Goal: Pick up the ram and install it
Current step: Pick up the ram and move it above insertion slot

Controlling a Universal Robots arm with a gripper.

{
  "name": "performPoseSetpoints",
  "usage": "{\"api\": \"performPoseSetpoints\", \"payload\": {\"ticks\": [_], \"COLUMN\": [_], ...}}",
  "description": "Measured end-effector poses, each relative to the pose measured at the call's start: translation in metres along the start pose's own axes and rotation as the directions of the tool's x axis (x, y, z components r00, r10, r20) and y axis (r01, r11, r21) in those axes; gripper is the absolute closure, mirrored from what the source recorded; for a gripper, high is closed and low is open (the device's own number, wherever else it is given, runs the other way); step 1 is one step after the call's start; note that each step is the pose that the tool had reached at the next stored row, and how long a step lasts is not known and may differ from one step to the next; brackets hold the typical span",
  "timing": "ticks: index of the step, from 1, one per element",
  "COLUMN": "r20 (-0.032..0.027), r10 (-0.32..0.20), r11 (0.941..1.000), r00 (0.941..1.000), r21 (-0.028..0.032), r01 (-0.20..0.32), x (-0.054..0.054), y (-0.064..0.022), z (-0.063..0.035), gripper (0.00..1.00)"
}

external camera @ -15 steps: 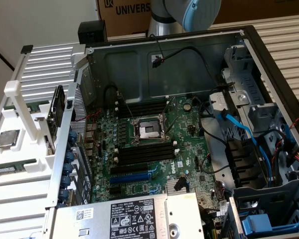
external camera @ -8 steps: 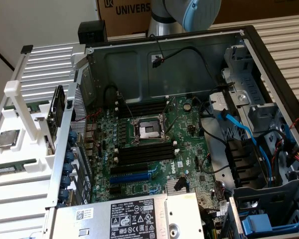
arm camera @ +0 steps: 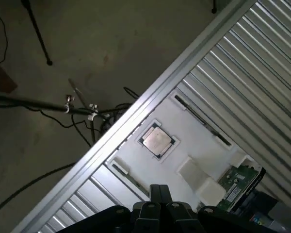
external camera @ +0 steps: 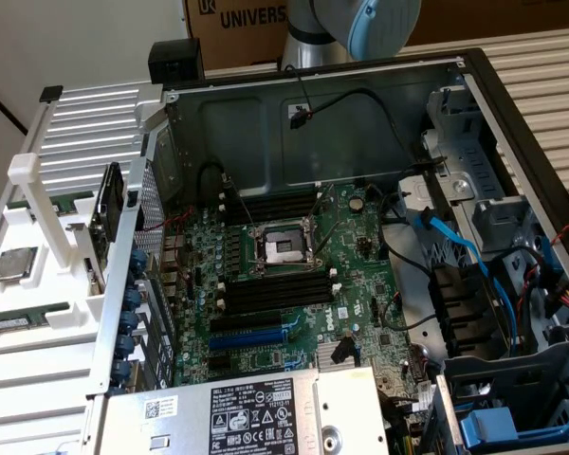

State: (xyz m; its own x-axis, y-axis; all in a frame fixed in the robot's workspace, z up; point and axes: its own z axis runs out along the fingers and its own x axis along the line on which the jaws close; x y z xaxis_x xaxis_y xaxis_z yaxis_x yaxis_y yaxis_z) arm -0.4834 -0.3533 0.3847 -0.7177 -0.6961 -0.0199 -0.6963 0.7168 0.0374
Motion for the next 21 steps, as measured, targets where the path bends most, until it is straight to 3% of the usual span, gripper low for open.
{"api": "performPoseSetpoints", "payload": {"ticks": [1,7,13,14,15,19,20,21], "r20": [-0.0009,-0.0038,-0.0077,-0.0083,-0.0094,-0.0111,-0.0106,-0.0091], "r10": [-0.056,-0.166,-0.289,-0.307,-0.342,-0.409,-0.441,-0.458], "r11": [0.9985,0.9862,0.9574,0.9518,0.9398,0.9126,0.8973,0.8889], "r00": [0.9985,0.9862,0.9574,0.9518,0.9398,0.9125,0.8972,0.8889], "r21": [-0.0022,-0.0057,-0.0093,-0.0099,-0.0111,-0.0129,-0.0103,-0.0054], "r01": [0.056,0.165,0.288,0.307,0.342,0.409,0.441,0.458], "x": [0.0,0.0,0.0,0.0,0.0,0.0001,0.0,0.0], "y": [0.0,0.0,-0.0001,-0.0001,-0.0001,-0.0001,-0.0001,-0.0001], "z": [0.0001,0.0003,0.0007,0.0007,0.0009,0.0012,0.0012,0.0014], "gripper": [0.9,0.9,0.9,0.9,0.9,0.9,0.9,0.9]}}
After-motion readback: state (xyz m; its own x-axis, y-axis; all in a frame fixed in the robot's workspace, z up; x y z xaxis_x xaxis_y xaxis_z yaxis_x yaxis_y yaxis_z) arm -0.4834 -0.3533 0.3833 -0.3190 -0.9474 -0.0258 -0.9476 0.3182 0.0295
